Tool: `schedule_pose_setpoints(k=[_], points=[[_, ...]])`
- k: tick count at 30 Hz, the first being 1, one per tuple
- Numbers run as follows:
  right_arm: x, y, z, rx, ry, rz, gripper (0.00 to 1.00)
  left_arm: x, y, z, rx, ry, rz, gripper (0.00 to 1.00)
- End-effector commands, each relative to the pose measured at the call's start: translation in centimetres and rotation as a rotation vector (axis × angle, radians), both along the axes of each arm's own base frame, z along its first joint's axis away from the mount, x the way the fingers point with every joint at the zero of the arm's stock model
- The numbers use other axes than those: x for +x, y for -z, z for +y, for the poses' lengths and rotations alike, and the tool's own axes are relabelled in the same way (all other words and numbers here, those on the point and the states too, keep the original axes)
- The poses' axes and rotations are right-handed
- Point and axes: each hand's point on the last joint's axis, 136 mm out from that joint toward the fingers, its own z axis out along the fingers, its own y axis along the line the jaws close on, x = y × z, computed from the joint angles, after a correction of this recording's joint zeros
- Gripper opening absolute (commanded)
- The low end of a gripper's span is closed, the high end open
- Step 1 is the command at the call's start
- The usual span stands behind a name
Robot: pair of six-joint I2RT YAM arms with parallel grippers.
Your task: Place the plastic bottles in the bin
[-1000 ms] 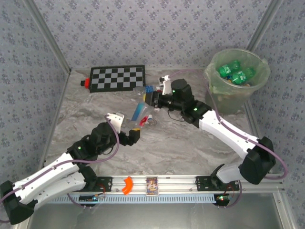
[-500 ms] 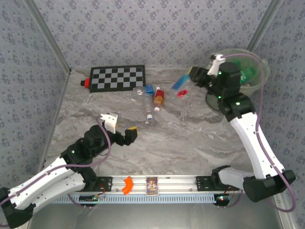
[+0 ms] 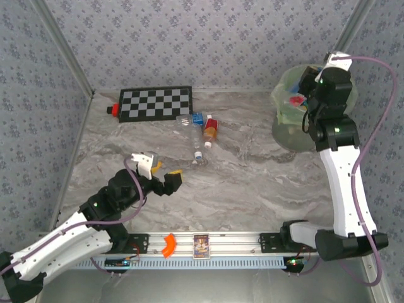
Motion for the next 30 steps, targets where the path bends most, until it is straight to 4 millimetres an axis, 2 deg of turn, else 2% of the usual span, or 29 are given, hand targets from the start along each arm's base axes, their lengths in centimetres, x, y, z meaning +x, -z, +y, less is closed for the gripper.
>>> schedule_pose_setpoints(k=[1,4,7,14,19,24,30], points=[[0.8,-3.1,-2.7,-0.204,0.177,-0.012,0.29,-0.4,-1.1,-0.4,-0.064,0.025,-0.019,1.00],[3.0,-3.6,-4.1,-0.389,0.297,0.065,0.30,-0.6,-0.9,-0.4,-0.083,0.030,-0.016,1.00],[5.1,-3.1,-4.8,-0.533,0.355,0.120,0.31,-0.8,-0.8,-0.4,-0.094,0.034,-0.008,1.00],[8.6,0.2,-6.5,-0.654,0.416,0.217,0.30,-1.2,-0.9,0.1,-0.094,0.036,-0.008,1.00],[11.1,2.7,-6.4,-0.762,0.403,0.275,0.30,-1.4,-0.9,0.5,-0.086,0.032,-0.010,1.00],[13.6,5.2,-5.1,-0.907,0.358,0.311,0.30,-1.4,-0.8,0.7,-0.083,0.026,-0.009,1.00],[15.4,8.0,-5.3,-1.001,0.345,0.365,0.31,-1.5,-0.7,1.2,-0.065,0.014,-0.006,1.00]])
